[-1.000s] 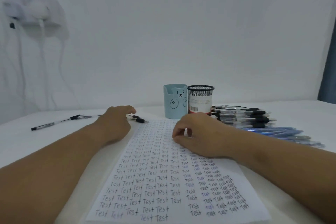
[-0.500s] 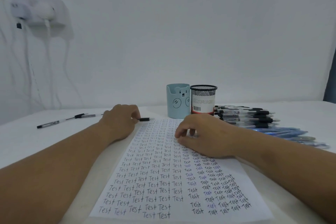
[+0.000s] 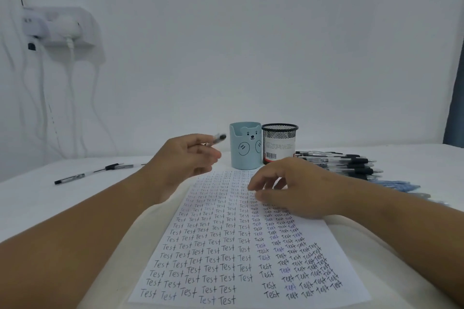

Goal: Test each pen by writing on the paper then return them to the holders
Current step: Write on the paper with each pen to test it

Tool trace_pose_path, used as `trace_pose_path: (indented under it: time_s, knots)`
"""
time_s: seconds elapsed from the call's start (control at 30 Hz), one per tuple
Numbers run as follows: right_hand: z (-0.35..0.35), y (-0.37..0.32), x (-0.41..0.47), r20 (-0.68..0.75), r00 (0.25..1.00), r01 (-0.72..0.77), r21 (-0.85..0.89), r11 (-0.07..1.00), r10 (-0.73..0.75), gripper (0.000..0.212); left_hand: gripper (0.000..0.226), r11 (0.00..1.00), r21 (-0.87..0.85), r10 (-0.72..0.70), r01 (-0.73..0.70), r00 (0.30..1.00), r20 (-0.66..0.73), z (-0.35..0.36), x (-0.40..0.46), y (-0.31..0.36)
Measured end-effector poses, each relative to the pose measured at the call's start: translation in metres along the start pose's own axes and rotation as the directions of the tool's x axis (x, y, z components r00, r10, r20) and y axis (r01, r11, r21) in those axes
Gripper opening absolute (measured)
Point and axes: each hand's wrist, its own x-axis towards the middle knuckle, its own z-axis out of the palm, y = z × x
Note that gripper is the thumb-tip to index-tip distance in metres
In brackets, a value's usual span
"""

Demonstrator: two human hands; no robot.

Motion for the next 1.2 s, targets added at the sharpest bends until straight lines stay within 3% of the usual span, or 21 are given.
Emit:
trace_pose_path:
  time_s: [0.1, 0.2, 0.37, 0.5, 0.63, 0.7, 0.87, 1.0, 1.1, 1.2]
  knots:
    - [0.0, 0.001, 0.0, -0.01, 1.0, -0.001, 0.005, 1.0, 0.001, 0.016, 0.01, 0.976, 0.212, 0.067, -0.054, 0.996, -0.052, 0.004, -0.005, -0.002]
    - [-0.001, 0.002, 0.001, -0.013, 1.0, 0.0, 0.008, 1.0, 0.0, 0.015, 0.026, 0.978, 0.208, 0.051, -0.027, 0.992, -0.113, 0.012, -0.006, -0.001]
    - [-0.004, 0.001, -0.001, -0.015, 1.0, -0.019, 0.0, 1.0, 0.019, 0.017, 0.019, 0.972, -0.233, -0.015, -0.009, 0.995, -0.1, 0.026, -0.003, 0.011]
    - [-0.003, 0.001, -0.001, -0.014, 1.0, -0.028, -0.003, 1.0, 0.028, 0.016, 0.019, 0.788, -0.605, -0.154, 0.116, 0.988, -0.011, 0.023, -0.005, 0.019]
    - [-0.002, 0.0, -0.001, 0.0, 1.0, -0.024, -0.024, 0.999, 0.024, 0.016, 0.062, 0.634, -0.766, -0.161, 0.108, 0.987, 0.006, 0.012, -0.006, 0.024]
    - [-0.002, 0.001, 0.0, 0.001, 1.0, -0.021, -0.032, 0.999, 0.021, 0.016, 0.062, 0.619, -0.781, -0.152, 0.088, 0.988, -0.01, 0.008, -0.005, 0.024]
    - [-0.003, 0.002, -0.001, -0.016, 1.0, -0.014, -0.051, 0.999, 0.013, 0.016, 0.038, 0.599, -0.799, -0.115, 0.057, 0.993, -0.015, 0.009, -0.006, 0.024]
    - [-0.002, 0.0, 0.001, -0.166, 0.985, 0.038, -0.068, 0.997, -0.049, 0.024, 0.045, 0.552, -0.83, -0.061, 0.081, 0.997, 0.057, 0.016, -0.009, 0.024]
    - [-0.002, -0.007, 0.001, -0.332, 0.935, 0.084, -0.123, 0.989, -0.12, 0.034, 0.045, 0.617, -0.775, -0.024, 0.135, 0.988, 0.153, 0.024, -0.009, 0.022]
    - [-0.001, -0.016, 0.001, -0.368, 0.91, 0.098, -0.253, 0.963, -0.19, 0.023, 0.056, 0.701, -0.691, -0.002, 0.177, 0.969, 0.247, 0.032, -0.008, 0.019]
